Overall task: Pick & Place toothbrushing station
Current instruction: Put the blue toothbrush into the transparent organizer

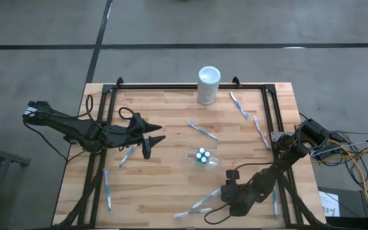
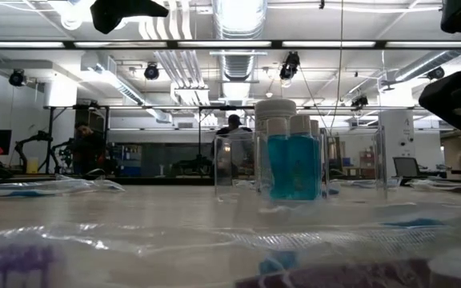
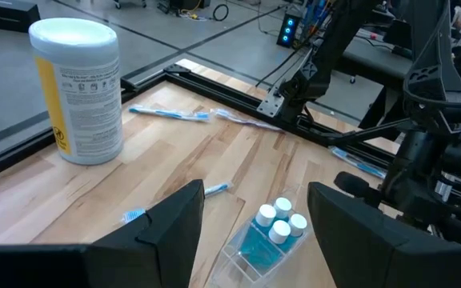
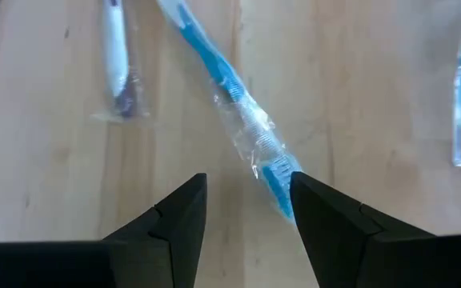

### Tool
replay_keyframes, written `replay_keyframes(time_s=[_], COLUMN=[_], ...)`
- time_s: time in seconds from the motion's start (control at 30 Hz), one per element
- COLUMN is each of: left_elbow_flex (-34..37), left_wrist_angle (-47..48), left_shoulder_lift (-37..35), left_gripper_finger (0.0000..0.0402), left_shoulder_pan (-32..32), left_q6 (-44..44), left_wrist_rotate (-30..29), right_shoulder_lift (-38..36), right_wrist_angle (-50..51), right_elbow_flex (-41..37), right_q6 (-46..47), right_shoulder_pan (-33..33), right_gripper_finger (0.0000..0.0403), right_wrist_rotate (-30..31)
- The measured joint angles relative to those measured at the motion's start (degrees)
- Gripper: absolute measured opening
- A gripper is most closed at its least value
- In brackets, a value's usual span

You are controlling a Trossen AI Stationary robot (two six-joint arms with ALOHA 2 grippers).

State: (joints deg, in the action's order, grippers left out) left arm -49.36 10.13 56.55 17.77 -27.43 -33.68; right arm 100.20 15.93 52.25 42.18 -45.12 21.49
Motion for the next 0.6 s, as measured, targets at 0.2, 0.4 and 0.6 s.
replay_keyframes(time_s=[0.2,0.4,0.6], left_elbow_flex=[0.0,0.0,0.0], left_wrist_angle=[0.0,0.0,0.0], left_shoulder_lift=[0.0,0.0,0.0], left_gripper_finger=[0.0230,0.0230,0.0230], left_shoulder_pan=[0.0,0.0,0.0], left_q6=[0.0,0.0,0.0], left_wrist_rotate=[0.0,0.0,0.0], right_shoulder_lift=[0.0,-0.4,-0.7], right_wrist_angle=[0.6,-0.3,1.0], right_elbow_flex=[-0.1,-0.2,-0.3], right_q6=[-2.5,-2.5,-3.5], right_shoulder_pan=[0.3,0.3,0.5], right_gripper_finger=[0.0178,0.0178,0.0178], right_wrist_rotate=[1.9,2.7,2.7])
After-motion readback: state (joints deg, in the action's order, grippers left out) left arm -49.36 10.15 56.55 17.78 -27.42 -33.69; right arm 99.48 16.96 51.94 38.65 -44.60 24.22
